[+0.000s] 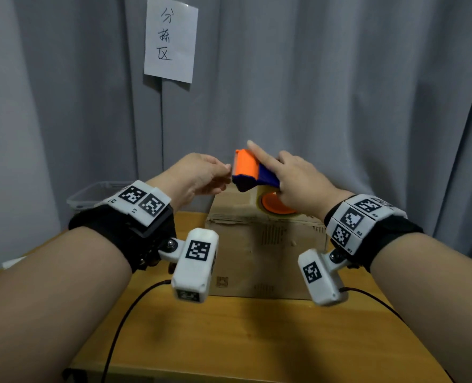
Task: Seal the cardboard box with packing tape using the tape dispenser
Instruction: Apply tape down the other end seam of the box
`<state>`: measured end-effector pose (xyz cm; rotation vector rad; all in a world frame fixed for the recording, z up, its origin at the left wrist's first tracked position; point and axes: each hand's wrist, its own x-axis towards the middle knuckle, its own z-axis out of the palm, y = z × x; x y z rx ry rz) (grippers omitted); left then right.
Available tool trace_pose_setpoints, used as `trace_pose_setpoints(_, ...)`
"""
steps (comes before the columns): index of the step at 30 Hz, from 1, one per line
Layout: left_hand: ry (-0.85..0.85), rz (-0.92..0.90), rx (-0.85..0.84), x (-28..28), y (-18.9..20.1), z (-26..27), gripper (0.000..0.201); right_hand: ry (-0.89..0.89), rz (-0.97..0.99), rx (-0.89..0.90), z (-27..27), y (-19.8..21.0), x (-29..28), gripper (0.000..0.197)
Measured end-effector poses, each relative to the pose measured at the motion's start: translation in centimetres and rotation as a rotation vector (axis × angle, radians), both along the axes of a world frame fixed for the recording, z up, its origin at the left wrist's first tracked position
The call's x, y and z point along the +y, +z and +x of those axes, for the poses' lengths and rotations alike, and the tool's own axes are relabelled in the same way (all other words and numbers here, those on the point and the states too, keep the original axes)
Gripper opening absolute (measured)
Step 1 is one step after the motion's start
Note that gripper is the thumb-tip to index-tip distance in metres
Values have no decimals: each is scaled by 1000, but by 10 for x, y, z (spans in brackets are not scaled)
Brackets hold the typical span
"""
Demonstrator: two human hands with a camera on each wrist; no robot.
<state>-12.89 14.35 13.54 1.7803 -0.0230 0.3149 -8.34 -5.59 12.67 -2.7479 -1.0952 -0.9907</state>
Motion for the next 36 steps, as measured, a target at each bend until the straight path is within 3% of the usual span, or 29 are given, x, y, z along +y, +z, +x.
trace_pose_setpoints(4,74,41,72,6,-13,4,18,-34,-205,-59,-1,10,10,78)
trace_pose_setpoints(11,251,159,156,43,-51,7,30,-117,-358,20,1,7,1,68)
trace_pose_setpoints(17,315,-97,218,31,-77,11,13,-161,-440,12,8,-3,9,55)
trace_pose_setpoints(20,283,-283,186,22,-85,15,23,-154,-410,47,10,0,4,55)
trace_pose_setpoints(23,259,-345,146,14,-88,14,29,-160,-394,40,10,1,-4,59)
trace_pose_setpoints(26,242,-338,141,10,-89,14,38,-178,-439,29,9,1,-9,66)
trace_pose_setpoints(31,316,-226,132,12,-84,15,20,-181,-428,43,7,1,-10,65)
trace_pose_setpoints(36,349,-153,163,21,-83,15,29,-142,-436,89,-2,3,-2,56)
